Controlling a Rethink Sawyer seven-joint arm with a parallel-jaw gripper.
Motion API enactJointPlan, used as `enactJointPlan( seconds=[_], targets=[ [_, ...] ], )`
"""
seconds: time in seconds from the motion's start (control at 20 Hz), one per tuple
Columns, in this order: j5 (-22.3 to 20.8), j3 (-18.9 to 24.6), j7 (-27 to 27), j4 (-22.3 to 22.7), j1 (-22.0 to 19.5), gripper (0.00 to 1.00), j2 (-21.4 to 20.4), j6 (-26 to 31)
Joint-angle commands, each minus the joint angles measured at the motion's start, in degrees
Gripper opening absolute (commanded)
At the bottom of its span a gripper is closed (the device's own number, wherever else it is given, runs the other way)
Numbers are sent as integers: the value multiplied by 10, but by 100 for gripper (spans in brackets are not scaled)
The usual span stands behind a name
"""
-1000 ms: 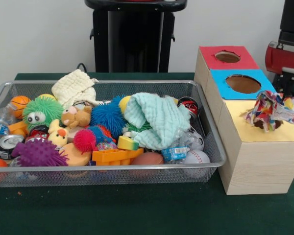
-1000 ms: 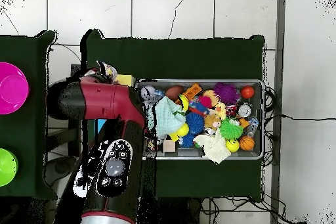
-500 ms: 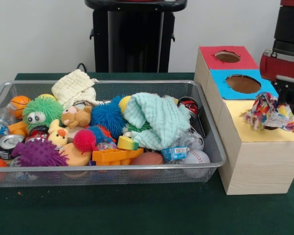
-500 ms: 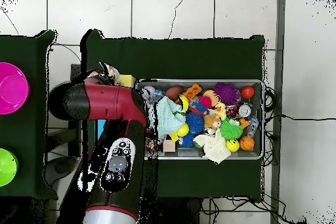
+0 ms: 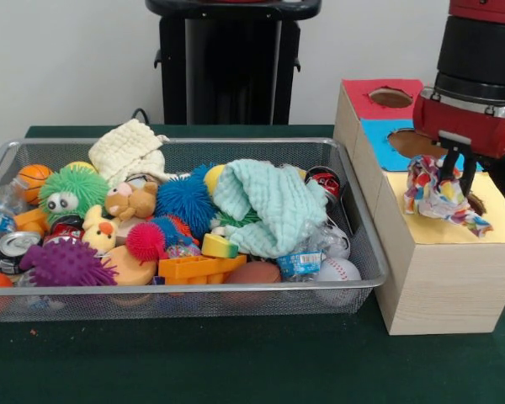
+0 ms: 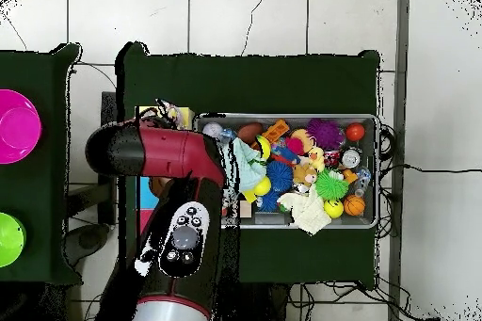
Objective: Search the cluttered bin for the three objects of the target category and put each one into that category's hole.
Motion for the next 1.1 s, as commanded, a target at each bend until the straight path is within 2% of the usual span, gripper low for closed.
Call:
enactJointPlan(
  seconds=[0.05, 0.2, 0.35, 0.8, 1.1],
  targets=[
    [-16, 50, 32, 74, -17, 0, 19, 37],
    [-10, 79, 23, 83, -34, 0, 30, 0],
    [-7, 99, 19, 68, -47, 0, 54, -14],
    [8, 84, 64, 30, -22, 0, 61, 52],
    [10, 77, 73, 29, -16, 0, 61, 105]
  ],
)
